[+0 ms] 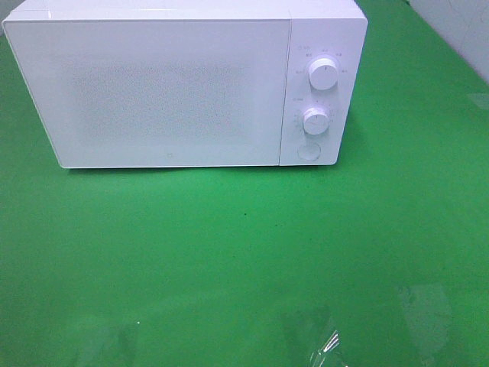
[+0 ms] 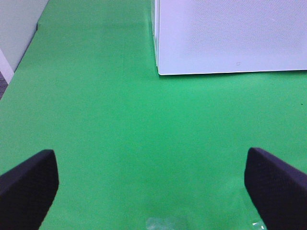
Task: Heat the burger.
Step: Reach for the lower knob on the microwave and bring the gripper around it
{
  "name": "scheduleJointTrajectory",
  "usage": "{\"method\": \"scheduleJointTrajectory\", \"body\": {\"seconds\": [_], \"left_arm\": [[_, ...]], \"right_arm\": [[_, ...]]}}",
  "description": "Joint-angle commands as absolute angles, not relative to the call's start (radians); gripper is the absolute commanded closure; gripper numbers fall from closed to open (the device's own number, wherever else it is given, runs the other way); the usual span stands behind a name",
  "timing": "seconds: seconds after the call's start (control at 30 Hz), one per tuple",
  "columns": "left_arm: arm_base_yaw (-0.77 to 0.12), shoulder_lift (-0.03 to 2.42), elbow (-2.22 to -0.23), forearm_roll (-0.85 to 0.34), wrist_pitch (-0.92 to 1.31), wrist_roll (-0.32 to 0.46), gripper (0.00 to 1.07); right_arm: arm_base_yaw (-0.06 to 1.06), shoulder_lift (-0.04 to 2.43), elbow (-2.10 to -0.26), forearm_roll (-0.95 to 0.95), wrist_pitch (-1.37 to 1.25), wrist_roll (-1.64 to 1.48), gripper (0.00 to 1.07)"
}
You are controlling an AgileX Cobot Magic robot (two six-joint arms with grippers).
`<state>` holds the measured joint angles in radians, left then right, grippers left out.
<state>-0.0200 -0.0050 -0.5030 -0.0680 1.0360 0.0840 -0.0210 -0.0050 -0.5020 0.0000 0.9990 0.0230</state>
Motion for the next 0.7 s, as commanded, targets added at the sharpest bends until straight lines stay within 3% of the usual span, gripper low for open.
{"method": "scheduleJointTrajectory", "body": {"seconds": [0.03, 0.7], "left_arm": [[-0.017, -0.029, -0.498, -0.065, 1.037, 0.078, 0.01], [-0.017, -0.029, -0.498, -0.065, 1.037, 0.078, 0.01]], "right_arm": [[-0.029, -0.029, -0.498, -0.010, 1.000, 0.031, 0.31], [-0.029, -0.027, -0.508, -0.011, 0.997, 0.031, 0.31]]}}
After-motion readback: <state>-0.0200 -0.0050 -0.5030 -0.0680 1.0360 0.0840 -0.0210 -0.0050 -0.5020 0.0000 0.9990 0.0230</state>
